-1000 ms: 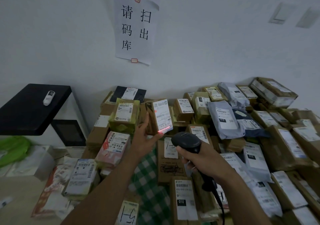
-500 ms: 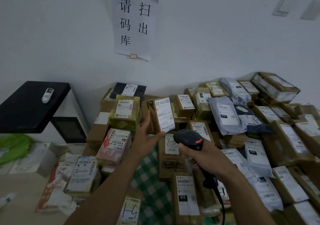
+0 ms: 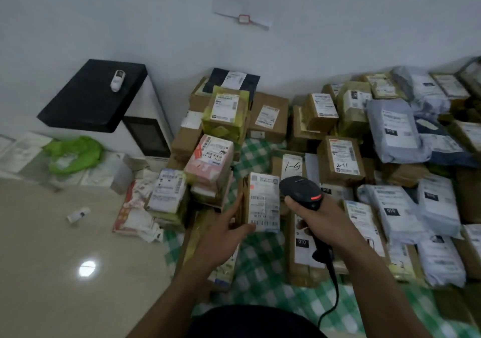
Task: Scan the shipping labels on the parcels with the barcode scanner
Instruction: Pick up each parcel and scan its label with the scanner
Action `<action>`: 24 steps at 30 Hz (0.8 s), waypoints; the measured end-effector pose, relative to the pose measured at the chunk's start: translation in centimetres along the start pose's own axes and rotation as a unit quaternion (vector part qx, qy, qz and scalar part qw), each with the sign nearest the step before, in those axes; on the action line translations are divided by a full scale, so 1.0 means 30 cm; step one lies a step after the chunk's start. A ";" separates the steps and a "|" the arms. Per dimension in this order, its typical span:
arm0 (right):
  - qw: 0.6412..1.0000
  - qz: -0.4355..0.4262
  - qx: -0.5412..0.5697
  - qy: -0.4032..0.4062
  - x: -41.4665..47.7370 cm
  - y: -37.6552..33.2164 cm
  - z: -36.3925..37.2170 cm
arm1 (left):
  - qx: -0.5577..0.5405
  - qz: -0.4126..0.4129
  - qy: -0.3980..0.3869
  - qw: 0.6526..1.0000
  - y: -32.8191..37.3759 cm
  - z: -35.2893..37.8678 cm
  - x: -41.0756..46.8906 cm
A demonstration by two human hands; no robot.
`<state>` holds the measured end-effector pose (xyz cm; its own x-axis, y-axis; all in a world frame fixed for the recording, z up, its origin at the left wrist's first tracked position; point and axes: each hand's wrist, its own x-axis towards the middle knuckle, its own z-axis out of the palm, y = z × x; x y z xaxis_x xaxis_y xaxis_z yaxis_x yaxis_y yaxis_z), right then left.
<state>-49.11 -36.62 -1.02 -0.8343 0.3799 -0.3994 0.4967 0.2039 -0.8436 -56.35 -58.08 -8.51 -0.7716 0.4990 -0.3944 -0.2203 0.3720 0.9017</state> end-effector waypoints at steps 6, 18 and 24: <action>0.998 0.014 -0.022 -0.051 -0.001 -0.003 0.080 | 0.007 -0.045 0.057 0.997 -0.136 -0.102 -0.140; 0.997 0.007 -0.019 -0.075 0.023 -0.015 0.118 | 0.077 -0.075 0.152 0.982 -0.157 -0.131 -0.195; 0.998 0.013 0.002 -0.060 0.026 0.012 0.067 | 0.022 -0.055 0.125 0.990 -0.053 -0.028 -0.145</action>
<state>-50.06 -38.07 -2.34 -0.8435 0.2737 -0.4621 0.5185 0.1905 -0.8336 -53.13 -61.51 -8.09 -0.8694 0.2452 -0.4290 -0.2900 0.4497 0.8448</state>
